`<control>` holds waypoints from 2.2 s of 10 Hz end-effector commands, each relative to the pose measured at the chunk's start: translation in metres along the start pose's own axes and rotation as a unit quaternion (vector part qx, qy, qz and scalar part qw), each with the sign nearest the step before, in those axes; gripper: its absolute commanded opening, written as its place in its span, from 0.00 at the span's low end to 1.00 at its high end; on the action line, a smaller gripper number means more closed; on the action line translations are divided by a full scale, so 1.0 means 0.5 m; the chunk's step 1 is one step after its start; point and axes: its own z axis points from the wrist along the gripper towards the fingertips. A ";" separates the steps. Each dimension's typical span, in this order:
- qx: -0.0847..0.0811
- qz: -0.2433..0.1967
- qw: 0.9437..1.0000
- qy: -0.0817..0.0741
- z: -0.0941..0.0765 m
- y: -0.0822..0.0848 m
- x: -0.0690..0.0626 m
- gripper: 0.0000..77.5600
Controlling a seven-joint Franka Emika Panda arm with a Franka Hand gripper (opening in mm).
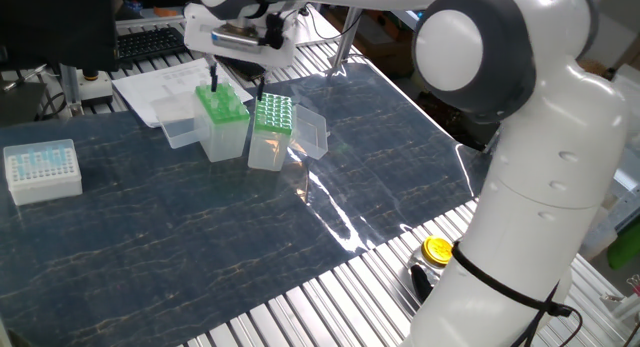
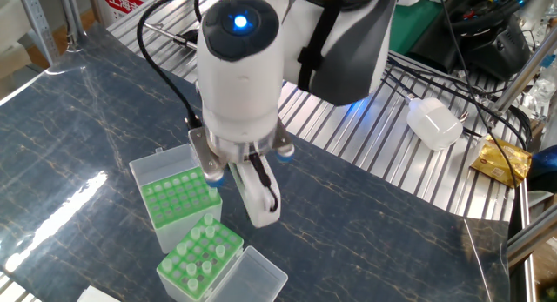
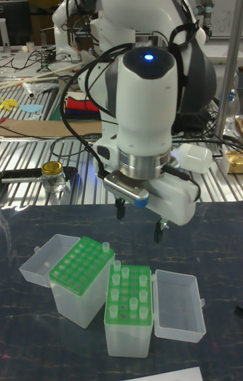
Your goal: Transfer all large pipette tips from one holder to another
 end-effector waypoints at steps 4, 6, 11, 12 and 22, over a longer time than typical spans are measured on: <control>-0.004 0.065 0.998 -0.003 0.017 0.057 -0.019 1.00; -0.007 0.075 0.997 -0.004 0.021 0.066 -0.029 1.00; -0.025 0.123 0.992 -0.018 0.043 0.091 -0.055 1.00; -0.027 0.127 0.991 -0.019 0.044 0.097 -0.063 1.00; -0.049 0.124 0.991 -0.032 0.085 0.138 -0.091 1.00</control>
